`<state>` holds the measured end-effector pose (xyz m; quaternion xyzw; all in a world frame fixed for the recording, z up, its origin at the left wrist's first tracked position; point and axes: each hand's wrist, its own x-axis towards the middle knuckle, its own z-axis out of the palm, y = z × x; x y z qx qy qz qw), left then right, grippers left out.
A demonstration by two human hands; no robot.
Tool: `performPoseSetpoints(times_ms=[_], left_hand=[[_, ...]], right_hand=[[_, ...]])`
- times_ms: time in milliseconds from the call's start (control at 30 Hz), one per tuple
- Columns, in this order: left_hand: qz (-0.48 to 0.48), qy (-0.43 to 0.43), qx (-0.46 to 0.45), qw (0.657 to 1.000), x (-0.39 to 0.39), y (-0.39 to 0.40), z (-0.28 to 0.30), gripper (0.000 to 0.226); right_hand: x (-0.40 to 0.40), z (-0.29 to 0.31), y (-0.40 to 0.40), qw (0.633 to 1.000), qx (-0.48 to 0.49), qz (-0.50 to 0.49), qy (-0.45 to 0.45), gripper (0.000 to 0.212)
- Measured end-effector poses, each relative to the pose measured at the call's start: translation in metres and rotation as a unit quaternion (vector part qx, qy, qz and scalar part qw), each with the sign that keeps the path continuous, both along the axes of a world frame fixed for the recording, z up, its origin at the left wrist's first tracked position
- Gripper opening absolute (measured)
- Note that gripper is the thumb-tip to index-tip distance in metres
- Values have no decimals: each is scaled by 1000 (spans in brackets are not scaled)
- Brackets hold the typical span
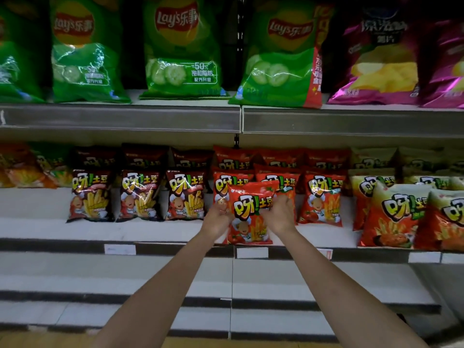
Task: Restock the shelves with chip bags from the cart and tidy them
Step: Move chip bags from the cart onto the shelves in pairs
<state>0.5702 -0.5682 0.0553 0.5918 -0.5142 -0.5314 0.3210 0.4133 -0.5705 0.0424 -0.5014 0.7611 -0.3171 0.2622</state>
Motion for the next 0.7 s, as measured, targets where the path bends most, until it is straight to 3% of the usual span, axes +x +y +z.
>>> performPoseSetpoints(times_ms=[200,267,400,700], left_hand=[[181,64,-30,981,53,1,-2,15],[223,51,-40,973,79,6,3,15],[307,-6,-49,951,149,22,14,10],[466,-38,-67,882,330,95,38,11]], right_hand=[[44,29,4,986,-16,153,-63,26],[71,34,4,979,-19,193,-59,7],[141,44,-2,958,-22,283,-30,24],[331,81,10,889,-34,454,-45,19]])
